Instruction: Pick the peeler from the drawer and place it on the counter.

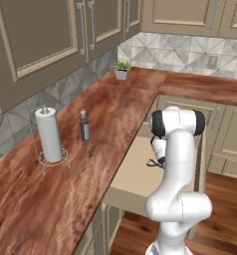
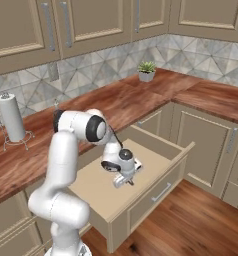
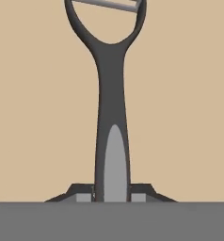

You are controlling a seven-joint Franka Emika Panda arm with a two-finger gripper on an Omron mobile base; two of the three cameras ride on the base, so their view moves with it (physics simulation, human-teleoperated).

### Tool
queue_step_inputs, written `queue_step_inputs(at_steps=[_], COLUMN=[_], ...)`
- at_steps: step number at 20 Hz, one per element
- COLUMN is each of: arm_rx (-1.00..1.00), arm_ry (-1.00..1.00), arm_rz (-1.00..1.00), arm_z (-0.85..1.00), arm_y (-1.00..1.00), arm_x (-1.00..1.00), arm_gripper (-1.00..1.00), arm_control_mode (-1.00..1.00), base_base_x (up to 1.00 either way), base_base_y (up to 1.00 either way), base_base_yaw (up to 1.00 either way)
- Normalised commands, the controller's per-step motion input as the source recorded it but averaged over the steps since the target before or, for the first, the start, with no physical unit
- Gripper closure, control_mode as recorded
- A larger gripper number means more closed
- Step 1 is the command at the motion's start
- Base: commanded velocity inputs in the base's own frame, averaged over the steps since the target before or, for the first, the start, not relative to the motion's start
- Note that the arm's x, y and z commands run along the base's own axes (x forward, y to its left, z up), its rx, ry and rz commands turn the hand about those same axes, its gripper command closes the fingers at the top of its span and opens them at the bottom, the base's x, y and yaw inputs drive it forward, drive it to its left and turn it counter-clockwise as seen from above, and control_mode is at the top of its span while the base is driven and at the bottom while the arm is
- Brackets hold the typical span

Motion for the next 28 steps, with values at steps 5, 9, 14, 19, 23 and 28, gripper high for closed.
queue_step_inputs(at_steps=[5, 9, 14, 19, 23, 28], arm_rx=[0.2, 0.22, 0.13, 0.0, 0.0, 0.0], arm_ry=[-0.33, -0.56, -0.68, -0.27, 0.22, 0.46], arm_rz=[0.05, 0.12, 0.14, 0.27, 0.37, 0.35], arm_z=[1.0, 0.96, 0.74, 0.52, 0.73, 0.97], arm_y=[-0.1, -0.04, 0.37, 1.0, 0.96, 0.7], arm_x=[0.0, 0.0, 0.0, 0.0, 0.01, 0.16], arm_gripper=[1.0, 1.0, 1.0, 1.0, 1.0, 1.0], arm_control_mode=[-1.0, -1.0, -1.0, -1.0, -1.0, -1.0], base_base_x=[0.0, 0.0, 0.0, 0.0, 0.0, 0.0], base_base_y=[0.0, 0.0, 0.0, 0.0, 0.0, 0.0], base_base_yaw=[0.0, 0.0, 0.0, 0.0, 0.0, 0.0])
